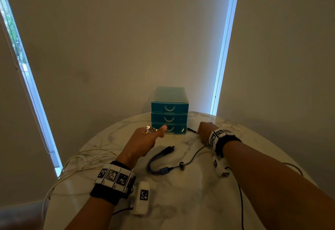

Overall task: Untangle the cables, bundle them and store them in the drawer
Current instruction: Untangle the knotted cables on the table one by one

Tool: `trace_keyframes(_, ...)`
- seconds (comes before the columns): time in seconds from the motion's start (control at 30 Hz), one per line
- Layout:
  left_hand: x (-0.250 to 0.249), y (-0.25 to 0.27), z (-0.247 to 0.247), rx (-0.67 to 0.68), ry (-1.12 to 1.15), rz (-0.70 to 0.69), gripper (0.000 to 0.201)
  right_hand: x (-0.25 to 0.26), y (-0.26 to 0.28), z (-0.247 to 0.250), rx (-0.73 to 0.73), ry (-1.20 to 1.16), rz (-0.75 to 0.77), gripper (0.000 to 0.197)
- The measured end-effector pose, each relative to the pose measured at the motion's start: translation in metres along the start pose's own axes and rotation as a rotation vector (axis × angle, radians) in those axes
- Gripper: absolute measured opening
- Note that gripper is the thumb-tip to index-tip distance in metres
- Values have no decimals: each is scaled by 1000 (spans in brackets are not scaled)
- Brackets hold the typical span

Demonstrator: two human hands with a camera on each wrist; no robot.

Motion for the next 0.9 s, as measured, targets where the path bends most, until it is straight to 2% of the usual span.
trace_keyframes(0.07,0,1,0,-5,12,-4,55,4,11,13,-5,-29,-20,25)
trace_keyframes(0.13,-1,2,-1,-29,20,-1,60,4,23,35,-90,-177,-90,18)
trace_keyframes(0.2,-5,4,-3,-53,42,-6,66,2,41,58,-221,-463,-141,13)
trace_keyframes(0.27,-9,7,-5,-59,95,-11,67,7,72,72,-277,-849,-75,15)
trace_keyframes(0.37,-14,12,-9,-37,302,16,83,37,130,64,-91,-1398,100,19)
trace_keyframes(0.47,-20,15,-13,-12,525,45,93,71,165,37,124,-1702,155,18)
trace_keyframes(0.6,-20,14,-13,1,632,26,99,96,173,18,128,-1693,202,16)
trace_keyframes(0.67,-18,17,-14,11,565,-18,84,102,174,13,114,-1665,244,15)
trace_keyframes(0.73,-17,21,-19,-9,461,-63,50,108,175,7,119,-1609,278,16)
trace_keyframes(0.77,-16,22,-21,-44,407,-80,42,111,176,5,123,-1582,288,17)
trace_keyframes(0.9,-11,15,-18,-191,360,-129,39,109,181,10,147,-1418,341,24)
Point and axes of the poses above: each hand's wrist, its own y-axis away from the middle knuckle, its own z-axis out of the back of the hand, x = y × z, the point moved 1 cm from there along -y, towards the middle knuckle, and after that the axes turned 7 degrees about y, right-handed, at the moved point
